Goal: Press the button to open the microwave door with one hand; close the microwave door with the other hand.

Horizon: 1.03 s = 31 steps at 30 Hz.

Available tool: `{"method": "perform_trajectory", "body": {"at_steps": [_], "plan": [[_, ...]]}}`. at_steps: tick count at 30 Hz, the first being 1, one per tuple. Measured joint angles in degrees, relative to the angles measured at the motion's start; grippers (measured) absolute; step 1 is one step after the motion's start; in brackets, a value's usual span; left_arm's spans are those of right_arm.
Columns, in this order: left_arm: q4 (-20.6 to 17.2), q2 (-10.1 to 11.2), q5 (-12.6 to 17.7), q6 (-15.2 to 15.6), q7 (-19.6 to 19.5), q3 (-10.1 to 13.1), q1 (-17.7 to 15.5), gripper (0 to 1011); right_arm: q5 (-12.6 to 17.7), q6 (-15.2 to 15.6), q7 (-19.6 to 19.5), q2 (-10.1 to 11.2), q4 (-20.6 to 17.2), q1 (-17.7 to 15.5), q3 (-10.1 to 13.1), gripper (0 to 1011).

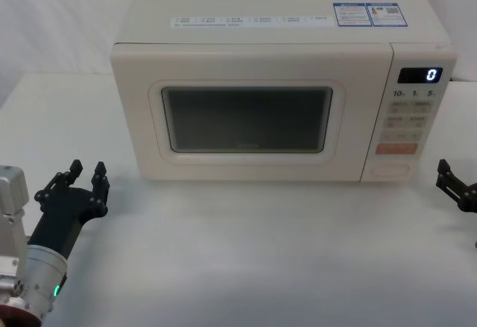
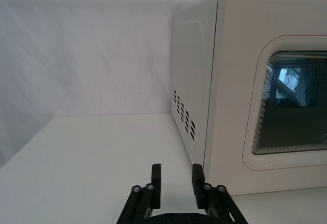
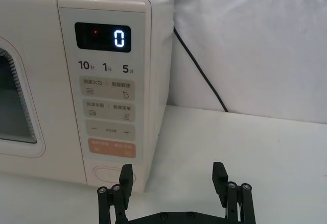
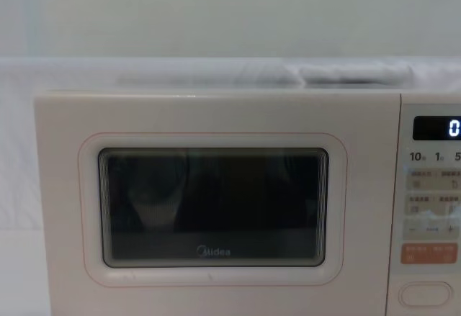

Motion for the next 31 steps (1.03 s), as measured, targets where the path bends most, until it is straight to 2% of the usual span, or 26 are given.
{"method": "perform_trajectory", "body": {"at_steps": [2,3,9,10,12,13,14,20,31], "plan": [[0.0,0.0,0.0,0.0,0.0,0.0,0.0,418,0.0,0.0,0.0,0.0,0.0,0.0,0.0,1002],[0.0,0.0,0.0,0.0,0.0,0.0,0.0,480,0.0,0.0,0.0,0.0,0.0,0.0,0.0,1002],[-0.1,0.0,-0.1,0.0,0.0,0.0,0.0,642,0.0,0.0,0.0,0.0,0.0,0.0,0.0,1002],[-0.1,0.0,-0.1,0.0,0.0,0.0,0.0,705,0.0,0.0,0.0,0.0,0.0,0.0,0.0,1002],[-0.1,0.0,-0.1,0.0,0.0,0.0,0.0,742,0.0,0.0,0.0,0.0,0.0,0.0,0.0,1002],[-0.1,0.0,-0.1,0.0,0.0,0.0,0.0,799,0.0,0.0,0.0,0.0,0.0,0.0,0.0,1002],[-0.1,0.0,-0.1,0.0,0.0,0.0,0.0,799,0.0,0.0,0.0,0.0,0.0,0.0,0.0,1002],[-0.1,0.0,-0.1,0.1,0.0,0.0,0.0,982,0.0,0.0,0.0,0.0,0.0,0.0,0.0,1002],[-0.1,0.0,-0.1,0.1,0.0,0.0,0.0,1001,0.0,0.0,0.0,0.0,0.0,0.0,0.0,1002]]}}
